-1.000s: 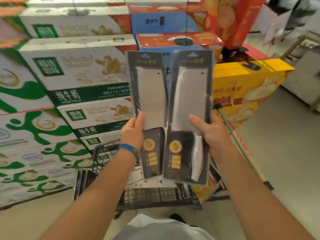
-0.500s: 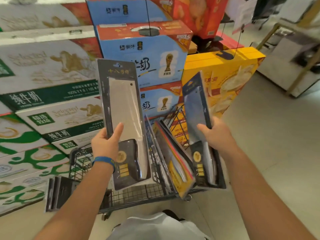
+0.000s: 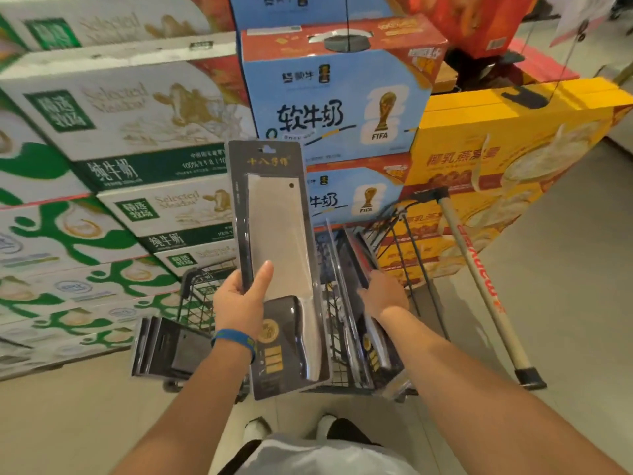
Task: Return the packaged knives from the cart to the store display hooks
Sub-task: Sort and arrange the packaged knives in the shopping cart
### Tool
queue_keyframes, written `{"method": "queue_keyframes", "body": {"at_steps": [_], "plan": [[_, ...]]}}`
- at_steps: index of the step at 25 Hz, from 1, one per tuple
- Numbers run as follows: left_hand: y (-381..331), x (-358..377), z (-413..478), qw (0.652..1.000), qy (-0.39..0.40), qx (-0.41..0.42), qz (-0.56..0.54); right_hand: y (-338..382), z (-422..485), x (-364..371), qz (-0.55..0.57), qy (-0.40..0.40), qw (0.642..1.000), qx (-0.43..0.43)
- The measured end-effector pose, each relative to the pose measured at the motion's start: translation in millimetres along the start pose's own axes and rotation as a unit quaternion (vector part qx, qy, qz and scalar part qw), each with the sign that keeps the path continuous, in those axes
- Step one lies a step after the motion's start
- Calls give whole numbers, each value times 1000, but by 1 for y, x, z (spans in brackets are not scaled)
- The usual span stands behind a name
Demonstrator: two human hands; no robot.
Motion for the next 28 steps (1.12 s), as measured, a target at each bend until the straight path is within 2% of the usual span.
{"method": "queue_keyframes", "body": {"at_steps": [4, 5, 6, 7, 8, 9, 10, 11, 13, 16, 19, 21, 23, 25, 28], "plan": [[7, -7, -6, 1000, 9, -17, 7, 5, -18, -6, 4, -129, 991, -21], [8, -5, -7, 1000, 11, -22, -1, 11, -25, -16, 53, -167, 984, -41], [9, 1, -10, 999, 15, -28, -6, 16, -36, -27, 154, -169, 972, -60], [10, 8, -12, 999, 19, -33, -7, 24, -46, -35, 298, -121, 943, -86], [12, 17, -15, 999, 26, -39, -7, 37, -55, -36, 412, -34, 904, -111], [13, 28, -17, 998, 39, -45, -14, 50, -65, -35, 468, 43, 871, -142], [15, 41, -20, 996, 60, -57, -29, 57, -73, -38, 478, 75, 859, -168], [18, 54, -22, 993, 83, -74, -46, 57, -77, -46, 485, 67, 851, -189], [26, 76, -23, 984, 124, -120, -54, 40, -77, -65, 483, 18, 858, -173], [38, 89, -20, 972, 194, -126, 46, -13, -69, -105, 430, -90, 889, -129], [69, 70, -15, 948, 197, -162, 189, -71, -49, -140, 227, -166, 958, -56], [97, 62, -26, 911, 225, -235, 255, -99, -36, -138, 44, -146, 988, 13], [116, 60, -41, 892, 249, -294, 238, -108, -25, -128, -56, -132, 988, 56], [121, 60, -46, 890, 261, -284, 242, -102, -9, -111, -102, -104, 987, 75], [118, 50, -46, 901, 253, -261, 236, -80, 19, -59, -91, 9, 995, 38]]}}
Point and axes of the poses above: each hand's wrist, its own z-axis towards the middle knuckle, its own x-axis out of the palm, y = z × x, the point moved 8 cm from there along z, towards the middle knuckle, and after that the axes turned 12 degrees about -z, right-handed, at the moved point
